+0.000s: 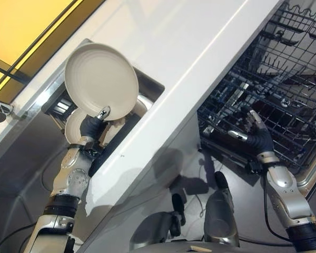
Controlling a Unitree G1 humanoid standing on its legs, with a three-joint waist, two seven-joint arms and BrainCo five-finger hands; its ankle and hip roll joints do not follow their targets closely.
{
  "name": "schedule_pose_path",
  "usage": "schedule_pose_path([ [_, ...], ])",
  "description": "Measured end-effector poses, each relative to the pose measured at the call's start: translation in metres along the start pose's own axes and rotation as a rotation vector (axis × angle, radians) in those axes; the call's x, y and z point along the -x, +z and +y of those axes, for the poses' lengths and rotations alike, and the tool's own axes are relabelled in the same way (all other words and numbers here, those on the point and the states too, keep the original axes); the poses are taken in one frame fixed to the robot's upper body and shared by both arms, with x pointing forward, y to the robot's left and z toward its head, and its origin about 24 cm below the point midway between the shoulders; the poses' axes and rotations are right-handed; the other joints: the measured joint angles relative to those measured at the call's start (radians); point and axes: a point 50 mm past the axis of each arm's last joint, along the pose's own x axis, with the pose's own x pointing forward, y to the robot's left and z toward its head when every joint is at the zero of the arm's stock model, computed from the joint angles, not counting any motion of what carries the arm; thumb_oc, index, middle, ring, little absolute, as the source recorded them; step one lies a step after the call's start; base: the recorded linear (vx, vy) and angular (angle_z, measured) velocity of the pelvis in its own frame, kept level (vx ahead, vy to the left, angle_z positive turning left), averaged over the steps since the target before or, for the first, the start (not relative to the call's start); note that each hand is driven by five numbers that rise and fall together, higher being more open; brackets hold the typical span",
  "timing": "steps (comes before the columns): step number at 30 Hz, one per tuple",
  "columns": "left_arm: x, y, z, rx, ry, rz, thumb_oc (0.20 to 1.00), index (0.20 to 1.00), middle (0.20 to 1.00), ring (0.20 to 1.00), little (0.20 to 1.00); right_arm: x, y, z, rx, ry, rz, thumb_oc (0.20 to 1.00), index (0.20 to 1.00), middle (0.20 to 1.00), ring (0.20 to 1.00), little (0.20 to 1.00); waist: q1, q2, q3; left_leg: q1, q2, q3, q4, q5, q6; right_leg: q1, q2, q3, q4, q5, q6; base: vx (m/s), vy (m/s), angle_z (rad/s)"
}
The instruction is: Pick up plates and place into dishwasher.
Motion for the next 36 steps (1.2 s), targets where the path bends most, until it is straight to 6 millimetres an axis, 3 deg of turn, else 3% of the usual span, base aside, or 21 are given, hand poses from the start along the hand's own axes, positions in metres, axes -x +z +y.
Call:
schedule_pose_path([
  [2, 0.004, -0.007, -0.010, 0.027, -0.028, -0.001, 0.200, 0.200, 0.200, 0.200, 0.200, 0.001, -0.001, 0.000, -0.001, 0.006, 0.004, 1.000, 1.000, 1.000, 1.000, 1.000, 0.001, 0.004, -0.014, 0.003, 0.002, -0.006, 0.000, 0.000, 0.000, 0.007, 0.000, -0.006, 0.001, -0.002, -0.001, -0.02, -0.066, 0.10],
  [10, 0.025, -0.010, -0.016, 0.058, 0.010, -0.037, 0.200, 0.200, 0.200, 0.200, 0.200, 0.020, -0.011, -0.008, -0.012, -0.026, 0.050, 1.000, 1.000, 1.000, 1.000, 1.000, 0.007, -0.003, -0.071, 0.021, 0.014, -0.036, -0.015, 0.007, -0.006, 0.034, 0.000, -0.050, 0.002, -0.022, -0.014, -0.01, -0.107, 0.12],
  [16, 0.037, 0.006, -0.015, 0.009, 0.049, -0.113, 0.200, 0.200, 0.200, 0.200, 0.200, 0.027, -0.010, -0.004, -0.066, -0.061, 0.019, 1.000, 1.000, 1.000, 1.000, 1.000, 0.056, -0.044, -0.128, 0.046, 0.036, -0.068, -0.046, 0.021, -0.019, 0.066, 0.014, -0.089, -0.017, -0.031, -0.025, -0.04, -0.140, 0.13],
  [21, 0.043, 0.032, -0.013, -0.072, 0.070, -0.214, 0.200, 0.200, 0.200, 0.200, 0.200, 0.027, 0.009, 0.001, -0.104, -0.089, -0.107, 1.000, 1.000, 1.000, 1.000, 1.000, 0.087, -0.073, -0.188, 0.064, 0.061, -0.104, -0.081, 0.035, -0.031, 0.115, 0.028, -0.136, -0.068, -0.019, -0.032, -0.10, -0.183, 0.19],
  [29, 0.044, 0.050, -0.010, -0.289, 0.121, -0.236, 0.200, 0.200, 0.200, 0.200, 0.200, 0.020, 0.035, 0.006, -0.134, -0.057, -0.249, 1.000, 1.000, 1.000, 1.000, 1.000, 0.116, -0.116, -0.247, 0.096, 0.088, -0.141, -0.117, 0.044, -0.045, 0.206, 0.051, -0.190, -0.178, 0.017, -0.048, -0.10, -0.161, 0.15],
  [36, 0.037, 0.070, -0.019, -0.567, 0.099, -0.326, 0.200, 0.200, 0.200, 0.200, 0.200, 0.007, 0.066, 0.037, -0.253, 0.149, -0.396, 1.000, 1.000, 1.000, 1.000, 1.000, 0.147, -0.151, -0.275, 0.107, 0.102, -0.163, -0.139, 0.052, -0.060, 0.246, 0.066, -0.214, -0.240, 0.040, -0.056, -0.10, -0.141, 0.07],
])
